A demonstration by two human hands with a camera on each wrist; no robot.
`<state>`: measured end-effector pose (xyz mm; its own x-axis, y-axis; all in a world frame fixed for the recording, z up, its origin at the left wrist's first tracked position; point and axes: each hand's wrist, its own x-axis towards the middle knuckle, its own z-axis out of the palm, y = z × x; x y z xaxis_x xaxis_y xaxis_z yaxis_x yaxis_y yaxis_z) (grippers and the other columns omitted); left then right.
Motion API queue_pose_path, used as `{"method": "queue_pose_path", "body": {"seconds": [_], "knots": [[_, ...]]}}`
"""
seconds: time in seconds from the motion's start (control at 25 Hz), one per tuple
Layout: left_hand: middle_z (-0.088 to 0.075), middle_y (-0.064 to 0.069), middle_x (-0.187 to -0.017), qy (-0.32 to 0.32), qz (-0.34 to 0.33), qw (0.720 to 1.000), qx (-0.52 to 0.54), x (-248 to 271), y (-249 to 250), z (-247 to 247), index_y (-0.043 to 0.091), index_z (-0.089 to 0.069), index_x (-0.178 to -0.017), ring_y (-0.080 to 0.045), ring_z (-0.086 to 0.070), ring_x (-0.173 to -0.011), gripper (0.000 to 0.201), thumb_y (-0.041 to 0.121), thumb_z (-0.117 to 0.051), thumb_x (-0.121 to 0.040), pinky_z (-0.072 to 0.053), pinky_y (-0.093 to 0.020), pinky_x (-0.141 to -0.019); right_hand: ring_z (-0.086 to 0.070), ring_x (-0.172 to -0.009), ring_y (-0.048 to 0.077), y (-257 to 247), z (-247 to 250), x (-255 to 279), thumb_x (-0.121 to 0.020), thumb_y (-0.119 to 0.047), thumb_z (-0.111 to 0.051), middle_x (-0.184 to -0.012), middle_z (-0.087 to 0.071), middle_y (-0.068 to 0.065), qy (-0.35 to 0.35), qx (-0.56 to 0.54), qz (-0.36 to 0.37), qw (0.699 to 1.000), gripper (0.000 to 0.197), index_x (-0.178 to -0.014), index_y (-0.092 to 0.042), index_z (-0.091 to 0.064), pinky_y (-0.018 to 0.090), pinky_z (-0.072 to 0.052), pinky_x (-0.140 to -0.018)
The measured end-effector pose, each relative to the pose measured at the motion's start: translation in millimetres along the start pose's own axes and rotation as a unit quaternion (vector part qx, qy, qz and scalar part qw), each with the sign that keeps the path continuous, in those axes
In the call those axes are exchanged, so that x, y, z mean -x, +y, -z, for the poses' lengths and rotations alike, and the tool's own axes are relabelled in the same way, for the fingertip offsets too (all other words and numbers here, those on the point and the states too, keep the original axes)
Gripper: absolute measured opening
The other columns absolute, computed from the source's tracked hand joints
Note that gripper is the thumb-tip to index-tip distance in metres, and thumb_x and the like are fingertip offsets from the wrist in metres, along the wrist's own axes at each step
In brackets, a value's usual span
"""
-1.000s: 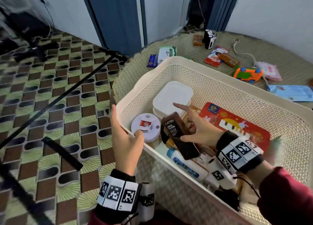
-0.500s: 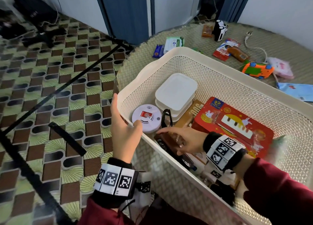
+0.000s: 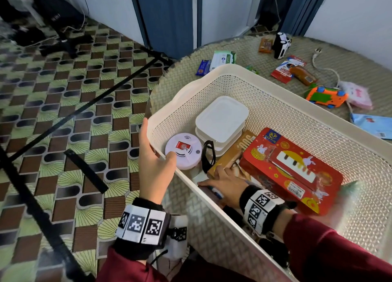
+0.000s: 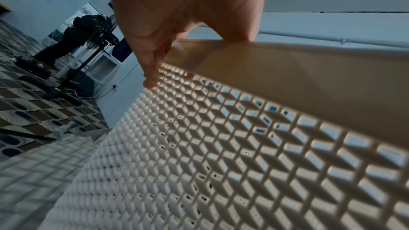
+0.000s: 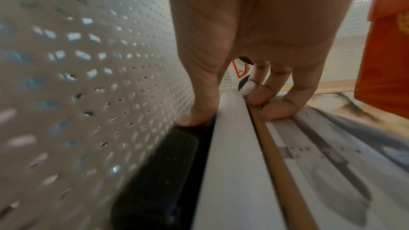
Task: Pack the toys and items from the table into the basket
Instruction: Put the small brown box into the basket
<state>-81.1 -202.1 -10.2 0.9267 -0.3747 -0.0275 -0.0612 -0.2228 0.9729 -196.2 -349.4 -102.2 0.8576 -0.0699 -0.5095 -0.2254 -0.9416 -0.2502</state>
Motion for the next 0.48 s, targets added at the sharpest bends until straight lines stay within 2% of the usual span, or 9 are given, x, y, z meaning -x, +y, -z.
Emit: {"method": "queue_pose_path", "body": {"seconds": [0.12, 0.2, 0.28, 0.48], "knots": [[-0.031, 0.018, -0.136, 0.006, 0.004, 1.000, -0.004, -0.4, -1.1, -1.4, 0.024, -0.019, -0.151, 0.019, -0.031, -0.112, 0.082, -0.011, -0.051, -0.083, -0.028, 0.010, -0.080, -0.030, -0.125, 0.038, -3.0, -2.0, -6.3, -0.080, -0.022, -0.066, -0.147, -0.026, 0.007, -0.015, 0.062, 0.031, 0.997, 0.076, -0.143, -0.038, -0.027, 0.047, -0.036, -0.100], [-0.030, 0.019, -0.135, 0.007, 0.004, 1.000, -0.008, -0.2, -1.2, -0.9, 0.023, -0.019, -0.151, 0.020, -0.029, -0.111, 0.081, -0.011, -0.052, -0.084, -0.026, 0.012, -0.078, -0.033, -0.122, 0.037, -5.2, 0.9, -9.1, -0.081, -0.021, -0.065, -0.143, -0.037, 0.004, -0.033, 0.077, 0.046, 0.995, 0.073, -0.143, -0.033, -0.028, 0.047, -0.035, -0.098], [-0.030, 0.018, -0.135, 0.003, 0.001, 1.000, -0.011, -0.1, -1.1, -0.7, 0.022, -0.019, -0.151, 0.020, -0.029, -0.111, 0.082, -0.011, -0.052, -0.084, -0.025, 0.012, -0.078, -0.036, -0.118, 0.034, -5.3, 4.3, -9.3, -0.079, -0.018, -0.066, -0.133, -0.045, 0.002, -0.043, 0.059, 0.053, 0.996, 0.067, -0.138, -0.031, -0.037, 0.043, -0.035, -0.094], [-0.029, 0.019, -0.135, 0.004, -0.006, 1.000, -0.022, 0.5, -0.4, -0.8, 0.021, -0.019, -0.151, 0.024, -0.027, -0.108, 0.081, -0.010, -0.053, -0.084, -0.025, 0.013, -0.074, -0.037, -0.116, 0.030, -2.3, 6.0, -6.5, -0.079, -0.017, -0.065, -0.129, -0.047, -0.002, -0.053, 0.026, 0.064, 0.996, 0.056, -0.130, -0.029, -0.047, 0.040, -0.040, -0.092]]}}
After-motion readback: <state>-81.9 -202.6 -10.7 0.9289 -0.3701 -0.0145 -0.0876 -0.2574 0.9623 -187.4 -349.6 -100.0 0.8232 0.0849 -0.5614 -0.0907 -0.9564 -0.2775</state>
